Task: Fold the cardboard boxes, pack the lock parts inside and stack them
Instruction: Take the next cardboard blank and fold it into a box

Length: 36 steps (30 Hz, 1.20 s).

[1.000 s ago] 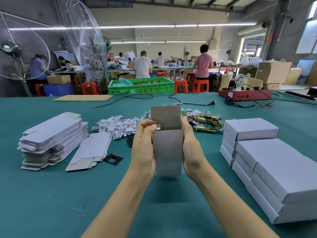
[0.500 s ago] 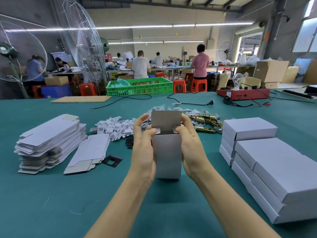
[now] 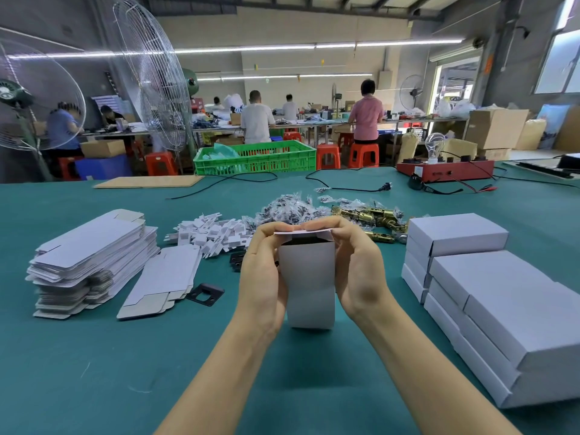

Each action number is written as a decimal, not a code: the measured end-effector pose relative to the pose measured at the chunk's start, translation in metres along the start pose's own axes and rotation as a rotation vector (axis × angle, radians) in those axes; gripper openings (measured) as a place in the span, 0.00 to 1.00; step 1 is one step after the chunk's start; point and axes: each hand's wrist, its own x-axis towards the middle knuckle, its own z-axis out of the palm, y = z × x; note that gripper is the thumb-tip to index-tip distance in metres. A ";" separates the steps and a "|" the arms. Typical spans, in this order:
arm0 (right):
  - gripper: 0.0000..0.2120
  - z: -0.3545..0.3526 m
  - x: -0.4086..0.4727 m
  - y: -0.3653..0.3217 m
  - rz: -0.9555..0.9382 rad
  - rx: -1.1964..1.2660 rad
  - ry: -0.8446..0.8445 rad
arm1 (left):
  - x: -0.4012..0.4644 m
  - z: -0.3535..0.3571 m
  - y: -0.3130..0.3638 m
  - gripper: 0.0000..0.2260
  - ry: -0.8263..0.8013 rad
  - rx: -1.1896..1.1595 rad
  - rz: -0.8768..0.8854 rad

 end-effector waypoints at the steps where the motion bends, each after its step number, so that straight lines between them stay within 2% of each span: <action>1: 0.13 0.000 -0.001 -0.001 0.009 0.024 -0.015 | -0.001 0.000 0.000 0.15 0.004 0.005 -0.004; 4: 0.10 0.000 0.000 -0.001 0.017 -0.020 0.010 | -0.003 -0.002 0.001 0.15 -0.010 -0.042 -0.017; 6: 0.08 -0.002 0.001 0.000 -0.004 -0.138 0.056 | -0.004 -0.001 0.001 0.11 -0.027 -0.059 -0.008; 11: 0.06 -0.004 0.001 0.002 -0.013 -0.206 0.113 | -0.002 -0.002 -0.004 0.05 0.000 0.087 0.062; 17: 0.08 -0.001 0.001 0.003 -0.122 -0.295 0.133 | -0.001 -0.004 -0.003 0.09 0.032 0.141 0.061; 23: 0.09 0.004 -0.001 0.006 -0.236 -0.408 0.125 | -0.002 -0.006 -0.005 0.10 -0.012 0.233 0.124; 28: 0.09 0.005 -0.002 0.007 -0.270 -0.437 0.137 | -0.003 -0.004 -0.005 0.06 0.004 0.276 0.141; 36: 0.10 0.003 0.000 0.008 -0.276 -0.422 0.175 | -0.001 -0.003 -0.004 0.08 0.025 0.293 0.128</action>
